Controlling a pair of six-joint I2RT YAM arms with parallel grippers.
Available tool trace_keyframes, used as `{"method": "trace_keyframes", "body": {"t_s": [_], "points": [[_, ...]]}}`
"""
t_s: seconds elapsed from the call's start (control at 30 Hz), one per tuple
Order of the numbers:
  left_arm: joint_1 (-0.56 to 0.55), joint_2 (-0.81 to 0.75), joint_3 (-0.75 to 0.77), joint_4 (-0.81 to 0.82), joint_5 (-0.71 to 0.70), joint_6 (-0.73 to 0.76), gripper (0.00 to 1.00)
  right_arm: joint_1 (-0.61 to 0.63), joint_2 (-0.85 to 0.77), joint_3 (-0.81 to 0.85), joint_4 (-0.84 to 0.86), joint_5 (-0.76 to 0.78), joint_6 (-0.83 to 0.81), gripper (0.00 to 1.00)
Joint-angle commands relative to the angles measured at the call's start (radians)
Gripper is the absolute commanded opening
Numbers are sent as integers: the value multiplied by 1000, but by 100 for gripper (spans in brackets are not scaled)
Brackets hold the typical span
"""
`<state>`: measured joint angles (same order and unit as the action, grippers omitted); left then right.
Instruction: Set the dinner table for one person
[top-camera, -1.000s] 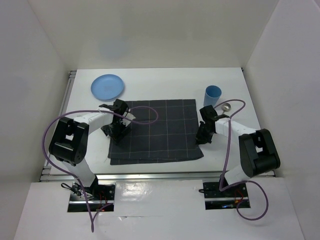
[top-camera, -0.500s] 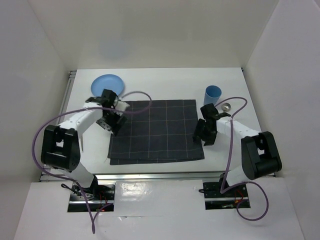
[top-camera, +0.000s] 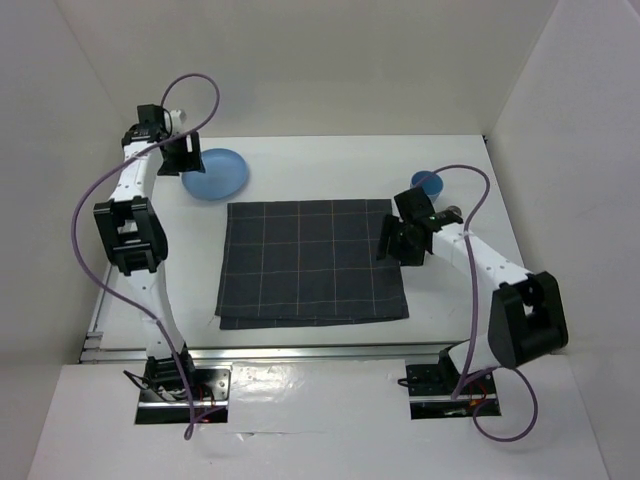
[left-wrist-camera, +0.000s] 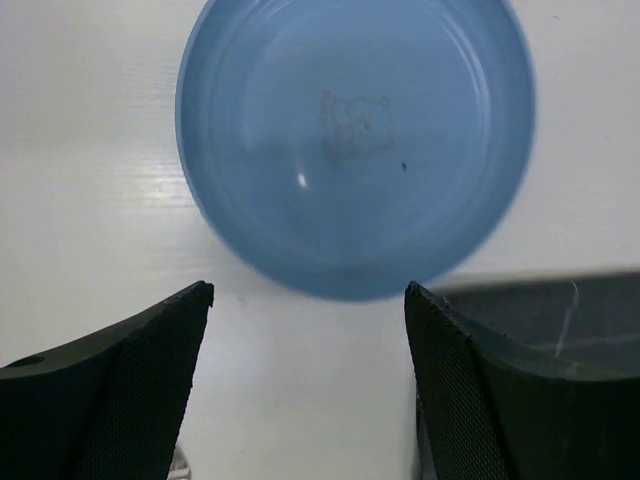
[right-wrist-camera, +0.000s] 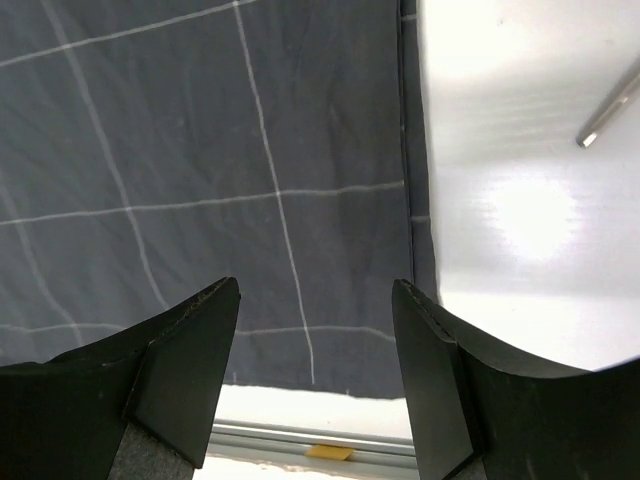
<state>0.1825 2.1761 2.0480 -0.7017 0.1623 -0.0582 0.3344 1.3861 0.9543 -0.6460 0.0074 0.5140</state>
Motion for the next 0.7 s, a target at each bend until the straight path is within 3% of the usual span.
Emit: {"method": "trace_keyframes", "body": {"t_s": [0.0,0.13,0.33,0.47,0.6,0.63,0.67], "points": [[8,123,118,4,3,-81,85,8,69,84,-18,26,-40,71],[28,223,163,67,-101,-138,88,17,117,123,-29,49,-40,71],[37,296,163,85,-44,-97,86,17,166,152,-52,77,-51,71],[37,355,185,38,64,-69,66,17,186,191,-93,131,-71,72],[37,442,262,-43,101,-60,22,17,208,232,-132,172,-80,72],[37,462,274,-44,118,-60,0,17,208,245,-132,172,-80,72],[37,462,284,-54,140,-60,0,17,208,245,-132,181,-80,72]]}}
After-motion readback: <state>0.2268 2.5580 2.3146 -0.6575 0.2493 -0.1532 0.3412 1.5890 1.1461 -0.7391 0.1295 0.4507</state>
